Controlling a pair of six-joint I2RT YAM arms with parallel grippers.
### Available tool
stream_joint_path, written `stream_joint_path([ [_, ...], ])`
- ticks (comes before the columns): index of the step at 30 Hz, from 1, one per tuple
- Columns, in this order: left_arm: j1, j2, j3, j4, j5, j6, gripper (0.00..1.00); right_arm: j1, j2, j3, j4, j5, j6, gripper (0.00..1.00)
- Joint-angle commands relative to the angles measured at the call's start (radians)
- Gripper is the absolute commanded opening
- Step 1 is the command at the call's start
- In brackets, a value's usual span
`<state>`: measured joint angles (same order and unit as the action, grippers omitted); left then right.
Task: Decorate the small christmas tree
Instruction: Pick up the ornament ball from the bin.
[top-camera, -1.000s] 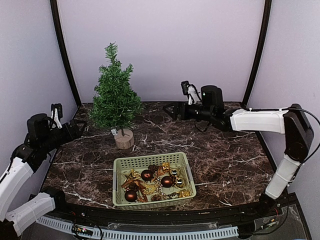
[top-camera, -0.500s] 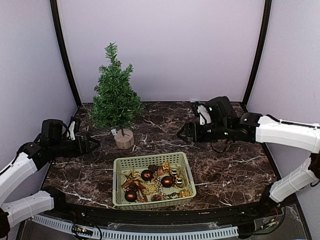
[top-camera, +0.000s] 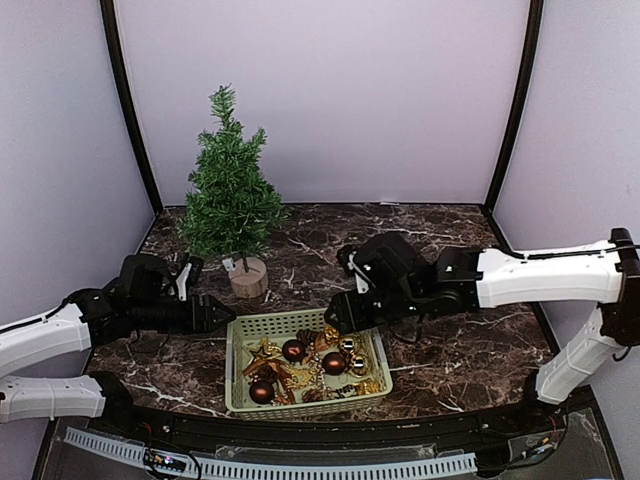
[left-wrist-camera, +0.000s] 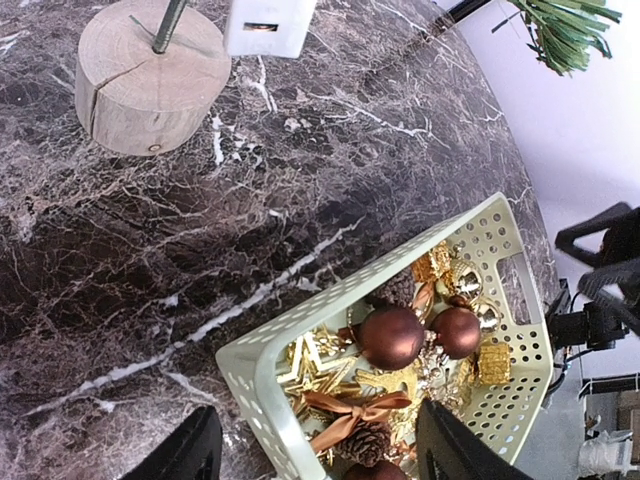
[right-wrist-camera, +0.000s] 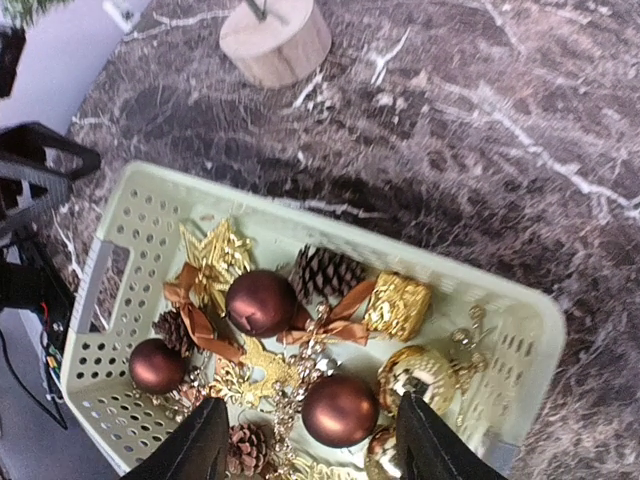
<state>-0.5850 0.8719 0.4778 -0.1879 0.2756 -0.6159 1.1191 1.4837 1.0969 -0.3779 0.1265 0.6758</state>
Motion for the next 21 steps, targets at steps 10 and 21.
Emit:
stream_joint_path([
  [10,-0.022,-0.005,-0.037,0.09,-0.044,-0.05,0.68,0.136,0.287,0.125,-0.149,0.077,0.051,0.56],
  [21,-0.022,-0.012,-0.031,0.097,-0.04,-0.051,0.69,0.142,0.378,0.149,-0.151,0.107,0.025,0.61],
])
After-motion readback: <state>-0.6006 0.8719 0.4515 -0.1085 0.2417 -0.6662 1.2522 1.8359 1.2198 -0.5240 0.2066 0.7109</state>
